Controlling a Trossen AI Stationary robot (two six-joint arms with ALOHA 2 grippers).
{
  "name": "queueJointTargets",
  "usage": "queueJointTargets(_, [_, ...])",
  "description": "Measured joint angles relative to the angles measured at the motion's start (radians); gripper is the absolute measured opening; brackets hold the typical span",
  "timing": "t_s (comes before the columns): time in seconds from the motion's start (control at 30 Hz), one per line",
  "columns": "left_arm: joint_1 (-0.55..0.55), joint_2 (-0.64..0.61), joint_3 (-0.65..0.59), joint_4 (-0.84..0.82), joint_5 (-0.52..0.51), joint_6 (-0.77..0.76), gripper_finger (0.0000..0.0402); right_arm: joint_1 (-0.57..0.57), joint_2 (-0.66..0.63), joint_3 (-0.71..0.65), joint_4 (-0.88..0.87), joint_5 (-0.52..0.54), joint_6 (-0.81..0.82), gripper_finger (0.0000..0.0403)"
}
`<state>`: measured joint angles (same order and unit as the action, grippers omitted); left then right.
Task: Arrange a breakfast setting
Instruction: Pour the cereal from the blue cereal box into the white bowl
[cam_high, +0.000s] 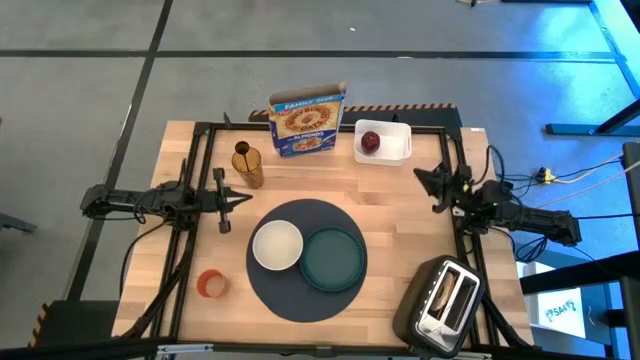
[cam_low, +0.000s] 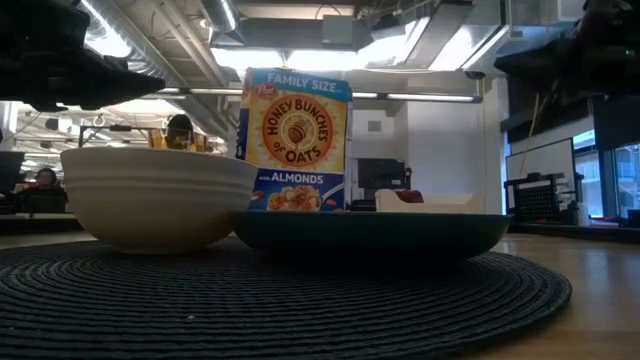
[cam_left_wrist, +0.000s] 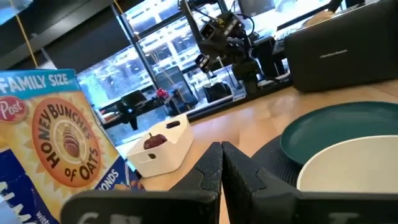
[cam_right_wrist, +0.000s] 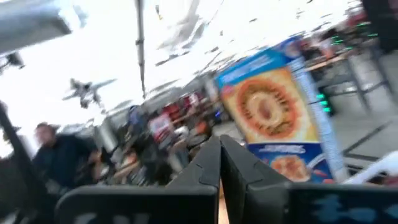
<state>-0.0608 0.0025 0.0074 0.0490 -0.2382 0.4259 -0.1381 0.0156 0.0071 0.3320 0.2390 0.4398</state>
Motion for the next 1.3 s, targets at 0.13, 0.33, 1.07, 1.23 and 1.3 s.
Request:
queueJointTargets(0.13, [0.000,0.000,0.000,0.004,-0.026,-0.004,0.0000,0.000,-0.001,0.000,0.050,0.083,0.029,0.0000])
queueJointTargets(0.33, [-0.001,0.000,0.000,0.046,0.119,-0.315,0.0000,0.000,0.001,0.000,-0.031,0.199,0.113,0.0000])
queueJointTargets(1.07, [0.006,0.070,0.056,0.179,0.031,-0.895,0.0000,0.000,0.223,0.071,0.060,0.134,0.386,0.0132])
queueJointTargets(1.23, [0.006,0.211,0.126,0.140,-0.018,-0.890,0.0013,0.000,0.387,0.182,0.053,0.174,0.279,0.0166])
queueJointTargets(1.3, [0.006,0.276,0.154,0.136,-0.057,-0.891,0.0032,0.000,0.446,0.237,0.030,0.198,0.230,0.0173])
